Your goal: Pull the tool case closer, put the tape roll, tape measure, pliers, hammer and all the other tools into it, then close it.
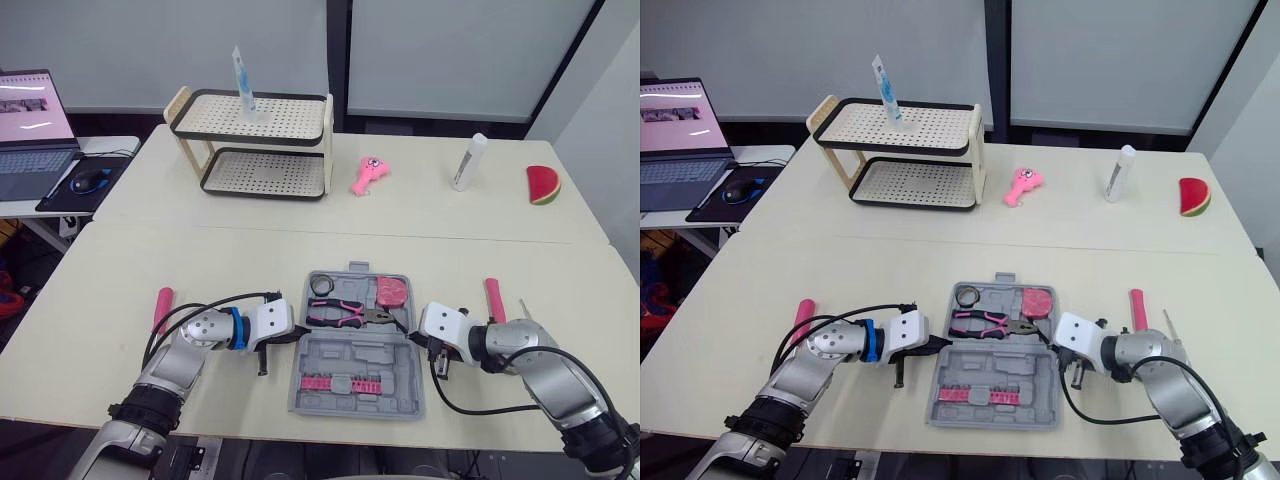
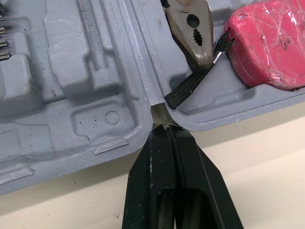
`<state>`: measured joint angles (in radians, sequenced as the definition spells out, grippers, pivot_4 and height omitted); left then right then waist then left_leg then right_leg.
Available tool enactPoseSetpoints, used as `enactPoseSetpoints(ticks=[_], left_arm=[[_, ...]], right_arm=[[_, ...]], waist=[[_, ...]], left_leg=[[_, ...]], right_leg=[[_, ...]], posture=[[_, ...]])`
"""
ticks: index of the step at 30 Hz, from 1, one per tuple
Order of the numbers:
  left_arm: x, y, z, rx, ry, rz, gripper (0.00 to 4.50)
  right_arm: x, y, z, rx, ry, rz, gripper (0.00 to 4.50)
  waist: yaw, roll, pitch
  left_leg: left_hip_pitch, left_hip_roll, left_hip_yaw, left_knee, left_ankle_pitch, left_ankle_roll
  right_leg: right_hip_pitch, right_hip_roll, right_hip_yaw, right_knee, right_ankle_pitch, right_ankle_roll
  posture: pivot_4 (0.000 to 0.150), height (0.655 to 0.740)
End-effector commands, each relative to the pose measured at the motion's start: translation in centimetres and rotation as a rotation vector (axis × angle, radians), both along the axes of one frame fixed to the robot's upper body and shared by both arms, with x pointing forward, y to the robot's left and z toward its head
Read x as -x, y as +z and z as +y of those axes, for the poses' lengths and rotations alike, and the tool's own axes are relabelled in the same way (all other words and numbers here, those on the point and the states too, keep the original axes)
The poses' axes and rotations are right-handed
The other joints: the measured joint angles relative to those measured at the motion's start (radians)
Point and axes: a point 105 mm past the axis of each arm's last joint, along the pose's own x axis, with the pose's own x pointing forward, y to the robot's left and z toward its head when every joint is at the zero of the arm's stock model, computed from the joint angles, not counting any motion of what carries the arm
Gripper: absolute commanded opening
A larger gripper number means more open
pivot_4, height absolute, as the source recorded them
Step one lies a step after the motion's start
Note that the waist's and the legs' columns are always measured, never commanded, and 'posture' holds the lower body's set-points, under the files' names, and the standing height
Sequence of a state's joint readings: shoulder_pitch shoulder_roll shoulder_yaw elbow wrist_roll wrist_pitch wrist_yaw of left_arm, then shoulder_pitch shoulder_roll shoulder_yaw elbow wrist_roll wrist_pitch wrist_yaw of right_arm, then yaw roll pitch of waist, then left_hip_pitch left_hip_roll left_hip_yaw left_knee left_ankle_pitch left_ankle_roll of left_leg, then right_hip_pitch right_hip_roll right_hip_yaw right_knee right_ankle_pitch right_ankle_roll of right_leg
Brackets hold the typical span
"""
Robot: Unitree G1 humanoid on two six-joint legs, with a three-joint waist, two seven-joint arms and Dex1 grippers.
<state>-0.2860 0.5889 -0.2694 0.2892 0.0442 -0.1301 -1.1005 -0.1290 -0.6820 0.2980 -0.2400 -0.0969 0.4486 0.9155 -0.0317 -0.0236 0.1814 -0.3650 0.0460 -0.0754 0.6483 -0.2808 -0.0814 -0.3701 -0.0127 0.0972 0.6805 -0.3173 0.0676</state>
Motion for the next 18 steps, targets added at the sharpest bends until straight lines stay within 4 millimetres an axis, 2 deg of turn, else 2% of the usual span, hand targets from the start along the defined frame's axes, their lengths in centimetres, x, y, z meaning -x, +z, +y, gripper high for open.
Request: enactPoseSetpoints(ticks=[1,9,13,18], left_arm=[[0.8,-1.2,-0.6,-0.022,-0.022,0.037,0.01],[0.3,0.4,1.0,-0.002,0.005,0.042,0.01],[0.1,2.1,3.5,0.017,0.066,0.037,0.01],[0.9,5.2,6.4,0.11,0.161,0.029,0.01]], right_arm=[[0.6,1.0,1.5,-0.038,0.07,-0.032,0.0],[1.1,2.0,-1.1,-0.013,-0.003,-0.037,0.0],[1.8,3.6,-2.7,-0.017,-0.039,-0.104,0.0],[2.6,6.0,-5.0,-0.044,-0.115,-0.16,0.0]], waist=[[0.0,0.0,0.0],[0.002,0.0,0.0],[-0.001,0.0,0.0],[-0.003,0.001,0.0]], left_leg=[[0.0,0.0,0.0,0.0,0.0,0.0],[-0.001,0.0,0.0,0.0,0.0,0.0],[-0.001,0.0,-0.001,0.0,0.0,0.0],[-0.002,0.0,-0.001,0.0,0.0,0.0]], right_leg=[[0.0,0.0,0.0,0.0,0.0,0.0],[0.0,0.0,0.0,0.0,0.0,0.0],[-0.001,0.0,-0.001,0.001,0.0,0.0],[-0.002,0.0,0.0,0.002,0.0,-0.001]], posture=[[0.15,0.735],[0.15,0.735],[0.15,0.735],[0.15,0.735]])
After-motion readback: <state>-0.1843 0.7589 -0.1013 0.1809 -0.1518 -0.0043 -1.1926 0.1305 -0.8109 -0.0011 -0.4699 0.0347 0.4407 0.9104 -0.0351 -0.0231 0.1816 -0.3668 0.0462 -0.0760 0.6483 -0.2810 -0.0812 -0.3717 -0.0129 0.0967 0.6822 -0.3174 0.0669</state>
